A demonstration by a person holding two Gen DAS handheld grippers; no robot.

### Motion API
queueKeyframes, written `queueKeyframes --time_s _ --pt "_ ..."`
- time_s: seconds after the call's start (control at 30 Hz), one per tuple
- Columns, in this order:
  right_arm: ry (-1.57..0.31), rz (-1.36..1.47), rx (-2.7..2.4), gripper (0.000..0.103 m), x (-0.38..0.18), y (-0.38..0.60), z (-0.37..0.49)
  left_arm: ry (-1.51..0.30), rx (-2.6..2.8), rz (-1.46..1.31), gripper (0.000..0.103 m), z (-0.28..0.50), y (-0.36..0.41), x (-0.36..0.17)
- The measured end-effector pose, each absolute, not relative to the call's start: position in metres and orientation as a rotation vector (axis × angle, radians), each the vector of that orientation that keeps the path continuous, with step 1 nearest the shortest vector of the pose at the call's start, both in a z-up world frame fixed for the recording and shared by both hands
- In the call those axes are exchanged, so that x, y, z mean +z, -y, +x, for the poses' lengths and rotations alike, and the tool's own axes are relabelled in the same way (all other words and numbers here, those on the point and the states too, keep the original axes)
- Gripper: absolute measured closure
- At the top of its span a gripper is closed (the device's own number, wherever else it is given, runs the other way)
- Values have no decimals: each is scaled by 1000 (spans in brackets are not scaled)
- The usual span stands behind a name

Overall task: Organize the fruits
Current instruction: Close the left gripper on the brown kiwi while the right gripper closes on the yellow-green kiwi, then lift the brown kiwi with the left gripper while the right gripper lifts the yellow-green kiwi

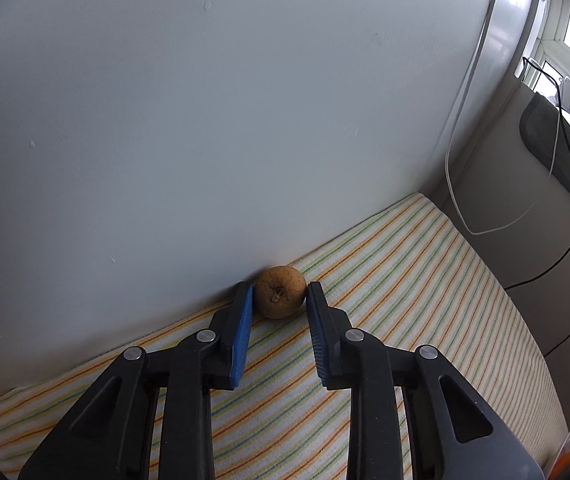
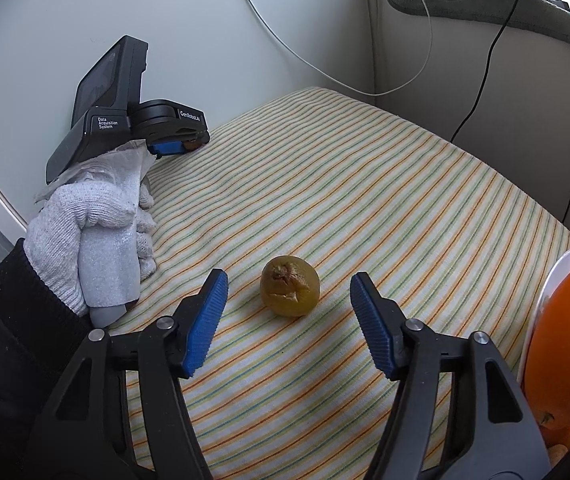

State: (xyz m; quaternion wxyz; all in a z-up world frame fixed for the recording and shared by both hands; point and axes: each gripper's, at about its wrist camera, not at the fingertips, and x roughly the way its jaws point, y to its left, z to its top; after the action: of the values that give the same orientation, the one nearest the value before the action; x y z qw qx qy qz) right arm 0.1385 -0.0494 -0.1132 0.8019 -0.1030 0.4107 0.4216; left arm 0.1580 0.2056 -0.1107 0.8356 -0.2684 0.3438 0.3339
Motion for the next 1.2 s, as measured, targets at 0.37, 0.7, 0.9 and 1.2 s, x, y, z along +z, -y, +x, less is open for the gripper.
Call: queueKeyframes --time_s 0.37,0.7,0.9,1.2 --pt "-929 -196 917 68 -122 44 149 -722 697 -578 78 158 -209 -112" --pt "-937 -183 914 73 -124 46 151 -715 675 -586 78 148 -209 -108" --pt "-924 -187 897 74 -124 41 149 -713 639 -589 78 142 -205 -104" --pt "-907 -159 885 74 -116 46 144 -715 566 -563 78 126 -186 -92"
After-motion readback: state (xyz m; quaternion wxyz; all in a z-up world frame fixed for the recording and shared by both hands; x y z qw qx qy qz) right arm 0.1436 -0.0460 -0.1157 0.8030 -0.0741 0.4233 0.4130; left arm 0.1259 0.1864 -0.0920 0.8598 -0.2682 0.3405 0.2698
